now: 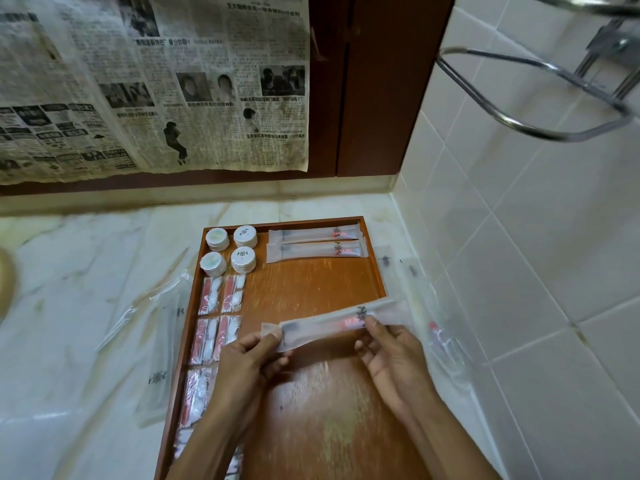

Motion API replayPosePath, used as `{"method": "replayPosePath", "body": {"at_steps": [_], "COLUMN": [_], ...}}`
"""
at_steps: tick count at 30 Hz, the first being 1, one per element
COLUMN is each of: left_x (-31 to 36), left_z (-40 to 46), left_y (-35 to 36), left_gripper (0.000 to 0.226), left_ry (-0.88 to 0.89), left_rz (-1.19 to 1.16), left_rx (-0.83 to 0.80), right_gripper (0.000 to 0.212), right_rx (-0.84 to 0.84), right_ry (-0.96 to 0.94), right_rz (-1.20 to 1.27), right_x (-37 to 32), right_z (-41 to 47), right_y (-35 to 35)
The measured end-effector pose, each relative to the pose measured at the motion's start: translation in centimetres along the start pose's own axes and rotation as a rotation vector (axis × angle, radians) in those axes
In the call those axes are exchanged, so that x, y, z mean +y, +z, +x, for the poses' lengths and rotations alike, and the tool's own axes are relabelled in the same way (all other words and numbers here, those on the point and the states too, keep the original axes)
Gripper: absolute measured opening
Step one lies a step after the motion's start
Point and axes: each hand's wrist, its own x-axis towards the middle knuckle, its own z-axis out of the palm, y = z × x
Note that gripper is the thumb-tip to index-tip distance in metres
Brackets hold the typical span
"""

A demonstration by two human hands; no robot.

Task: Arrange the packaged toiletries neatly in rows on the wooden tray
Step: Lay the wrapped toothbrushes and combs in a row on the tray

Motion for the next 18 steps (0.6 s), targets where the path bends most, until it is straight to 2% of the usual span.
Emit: {"method": "replayPosePath", "body": {"at_steps": [4,8,18], "left_x": [-0.6,-0.7,0.1], "left_z": [-0.4,-0.6,-0.5], "left_y": [0.8,0.5,-1.4], "left_gripper": [0.016,0.019,0.022], "left_ry": [0.000,0.024,0.143], "left_rz": [0.015,0.007,0.008], "left_rx": [-0.031,-0.015,0.049], "right_gripper": [0.020,0.029,0.011], "right_rx": [0.042,0.075,0.060], "right_ry": [0.024,0.069,0.015], "right_rz": [-0.002,-0.003,-0.070], "right_x": [1.9,2.4,2.1], "right_z": [0.0,0.3,0.6], "right_y": [2.0,2.6,3.0]}}
